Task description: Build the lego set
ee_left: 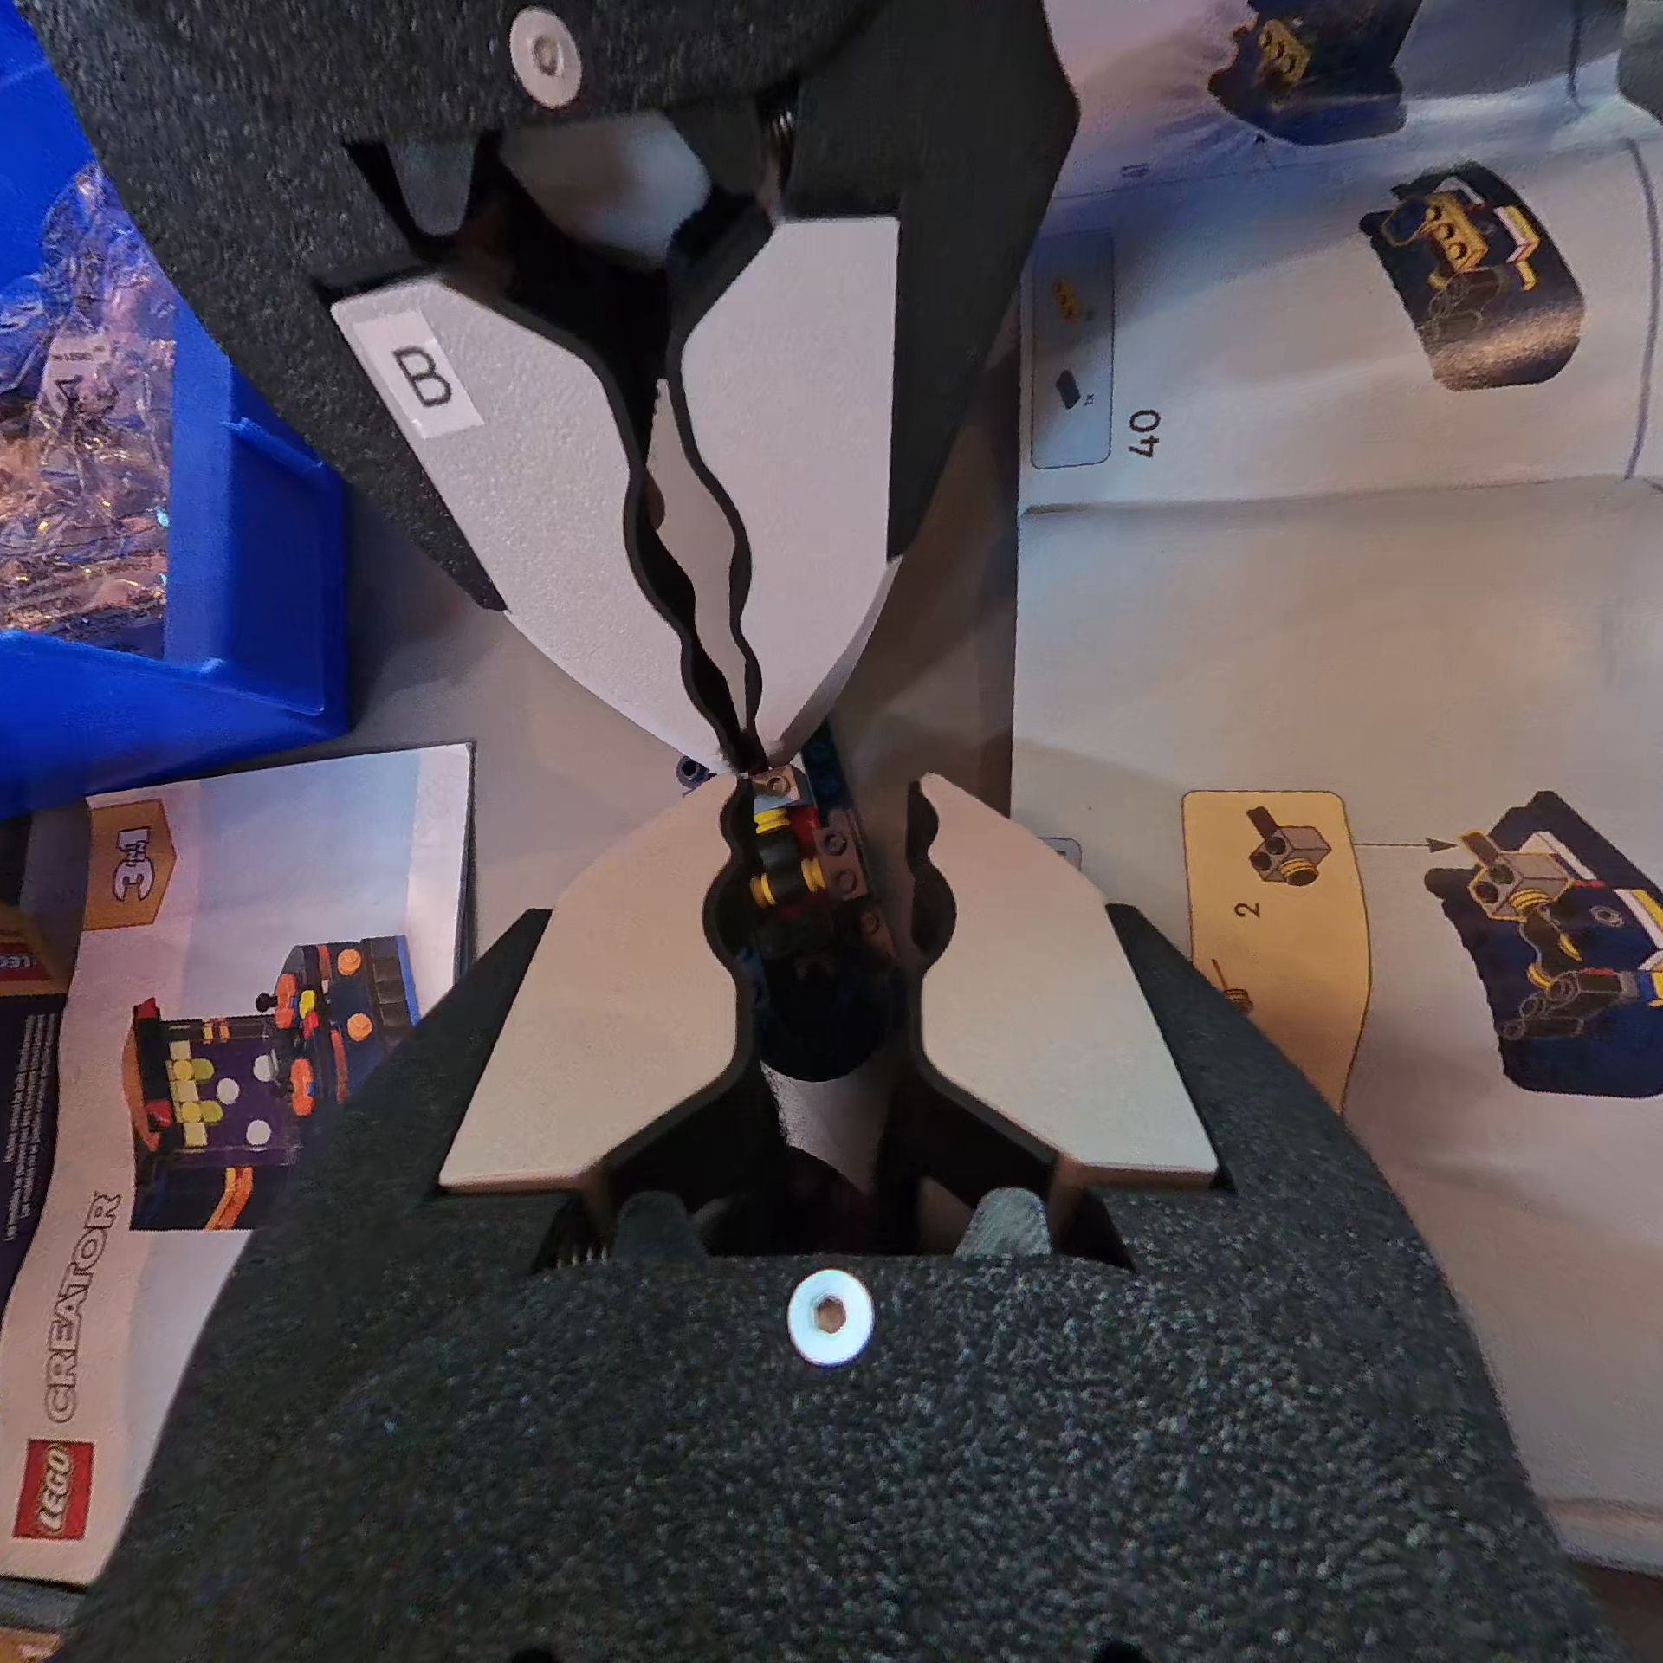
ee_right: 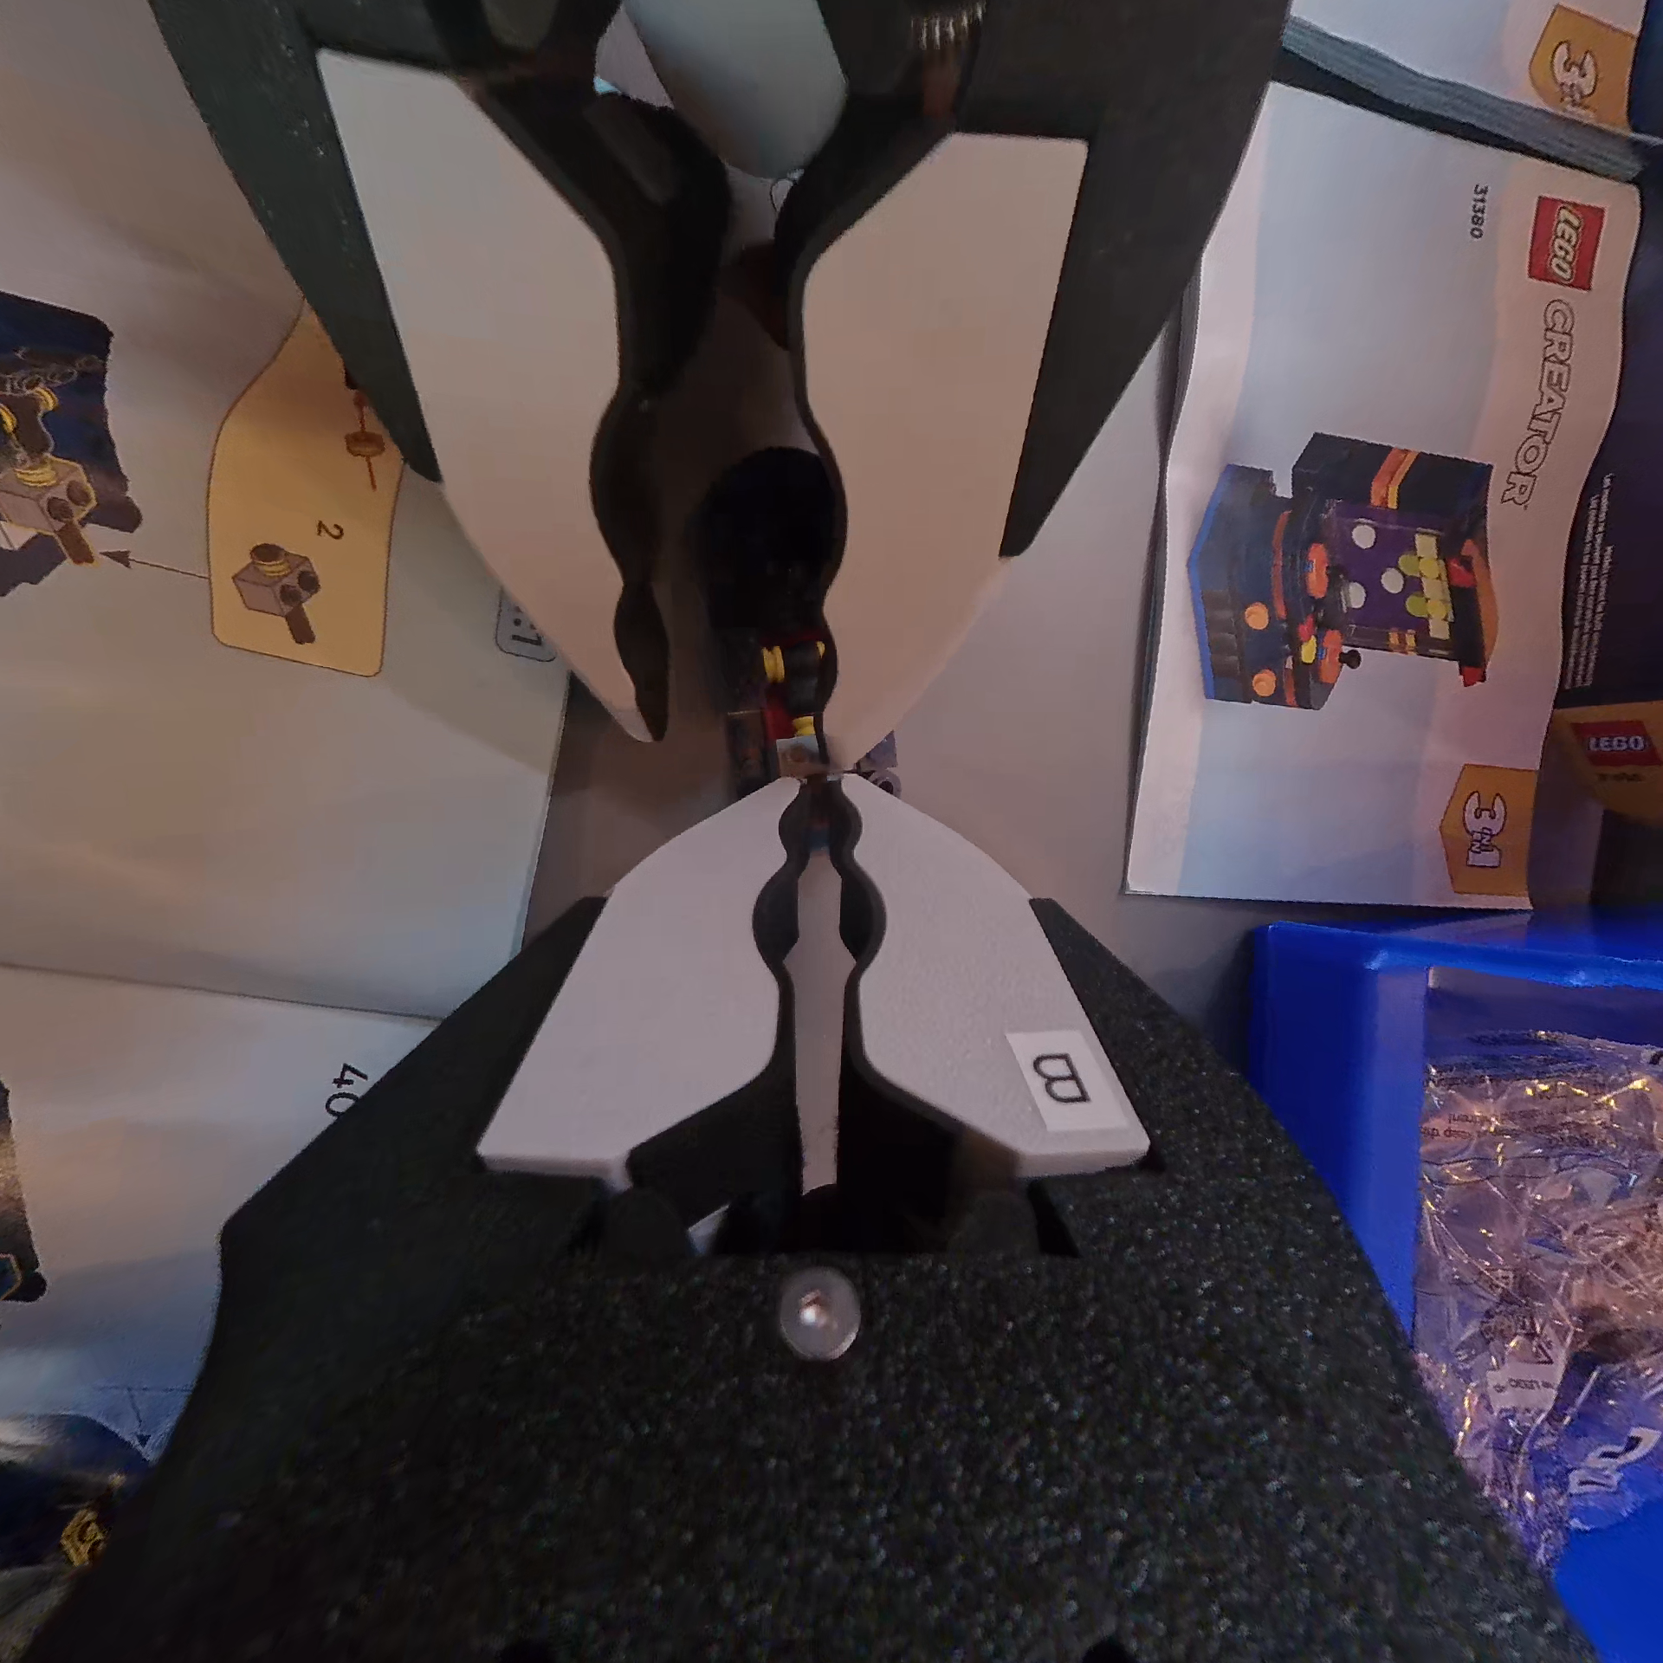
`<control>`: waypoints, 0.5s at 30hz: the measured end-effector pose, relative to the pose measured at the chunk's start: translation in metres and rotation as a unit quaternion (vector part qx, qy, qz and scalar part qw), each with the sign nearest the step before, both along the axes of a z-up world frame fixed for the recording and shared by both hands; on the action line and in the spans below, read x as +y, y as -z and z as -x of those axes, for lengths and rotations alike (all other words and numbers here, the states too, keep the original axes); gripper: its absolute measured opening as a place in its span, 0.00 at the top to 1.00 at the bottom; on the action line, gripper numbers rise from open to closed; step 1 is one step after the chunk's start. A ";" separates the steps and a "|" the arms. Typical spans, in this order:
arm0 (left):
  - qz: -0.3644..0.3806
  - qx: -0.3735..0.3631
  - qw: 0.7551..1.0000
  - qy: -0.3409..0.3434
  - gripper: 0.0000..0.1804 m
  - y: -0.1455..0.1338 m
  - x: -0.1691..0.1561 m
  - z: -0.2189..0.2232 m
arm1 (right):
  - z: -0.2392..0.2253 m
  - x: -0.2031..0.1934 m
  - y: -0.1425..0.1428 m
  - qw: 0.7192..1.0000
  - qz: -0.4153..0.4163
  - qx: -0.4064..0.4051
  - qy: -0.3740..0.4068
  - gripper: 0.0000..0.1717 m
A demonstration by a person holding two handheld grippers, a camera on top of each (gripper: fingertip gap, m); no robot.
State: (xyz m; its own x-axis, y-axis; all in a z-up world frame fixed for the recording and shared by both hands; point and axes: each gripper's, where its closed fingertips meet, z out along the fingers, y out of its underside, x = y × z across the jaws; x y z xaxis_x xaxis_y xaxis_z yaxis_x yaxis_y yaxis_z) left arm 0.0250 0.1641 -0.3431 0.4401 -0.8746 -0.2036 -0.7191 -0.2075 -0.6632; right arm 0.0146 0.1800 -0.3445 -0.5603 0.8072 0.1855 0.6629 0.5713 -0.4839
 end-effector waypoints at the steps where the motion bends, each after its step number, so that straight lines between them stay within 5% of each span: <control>1: -0.002 0.003 1.000 -0.002 0.83 0.000 0.001 0.000 | 0.000 0.000 0.000 1.000 0.000 0.001 0.000 0.98; 15: -0.024 0.037 0.999 -0.021 0.85 0.003 0.004 0.002 | 0.000 0.000 0.002 1.000 0.011 0.001 0.007 0.98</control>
State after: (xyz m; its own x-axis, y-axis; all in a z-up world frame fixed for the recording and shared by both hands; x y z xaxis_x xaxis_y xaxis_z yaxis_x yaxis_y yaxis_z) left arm 0.0228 0.1680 -0.3458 0.4584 -0.8443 -0.2775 -0.7575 -0.2078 -0.6189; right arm 0.0148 0.1803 -0.3461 -0.5484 0.8190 0.1686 0.6695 0.5509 -0.4983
